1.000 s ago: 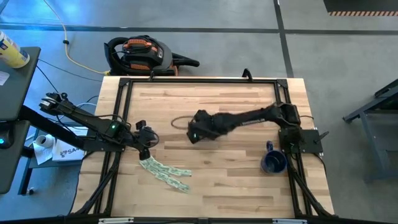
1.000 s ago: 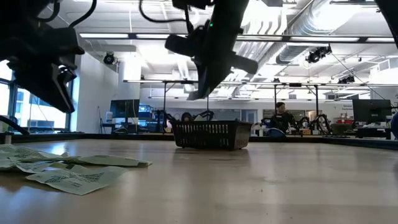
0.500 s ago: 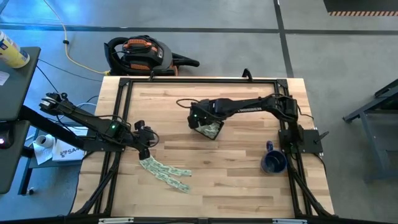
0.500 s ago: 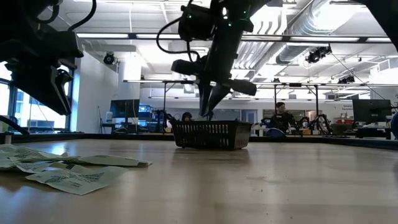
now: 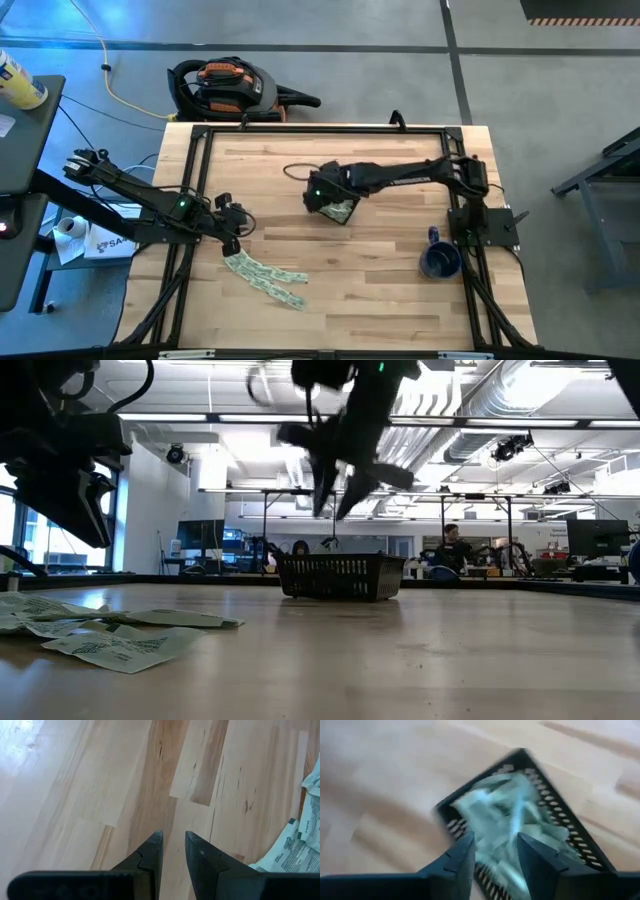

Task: Pick and place Stevia / Truvia into bins
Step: Put the stevia packet into the black bin

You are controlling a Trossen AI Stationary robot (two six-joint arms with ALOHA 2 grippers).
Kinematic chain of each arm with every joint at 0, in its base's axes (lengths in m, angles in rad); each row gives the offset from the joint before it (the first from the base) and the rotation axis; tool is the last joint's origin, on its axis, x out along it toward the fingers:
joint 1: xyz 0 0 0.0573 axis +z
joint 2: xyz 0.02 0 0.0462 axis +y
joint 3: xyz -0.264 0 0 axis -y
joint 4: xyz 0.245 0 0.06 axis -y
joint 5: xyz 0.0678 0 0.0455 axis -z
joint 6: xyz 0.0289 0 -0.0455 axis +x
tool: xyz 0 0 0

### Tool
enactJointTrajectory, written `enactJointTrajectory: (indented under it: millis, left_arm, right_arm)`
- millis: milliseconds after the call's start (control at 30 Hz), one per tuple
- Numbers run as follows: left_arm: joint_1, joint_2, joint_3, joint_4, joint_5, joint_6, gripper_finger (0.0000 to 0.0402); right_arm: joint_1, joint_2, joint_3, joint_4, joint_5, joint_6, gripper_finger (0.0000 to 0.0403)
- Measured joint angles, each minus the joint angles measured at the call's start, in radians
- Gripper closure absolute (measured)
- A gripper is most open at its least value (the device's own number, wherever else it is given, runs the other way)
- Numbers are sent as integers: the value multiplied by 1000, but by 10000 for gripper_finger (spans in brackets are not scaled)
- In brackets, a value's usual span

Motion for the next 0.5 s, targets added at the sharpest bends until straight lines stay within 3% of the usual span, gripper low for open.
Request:
enactJointTrajectory:
  millis: [67, 200, 500]
  left_arm:
    - [0, 0, 0, 9, 0, 1, 286]
    - [0, 0, 0, 25, -1, 10, 286]
    - [0, 0, 0, 64, -2, 29, 286]
  right_arm:
    - [44, -15, 0, 39, -46, -158, 254]
    - [150, 1, 1, 123, -264, -370, 244]
    - [297, 184, 1, 435, -312, -477, 237]
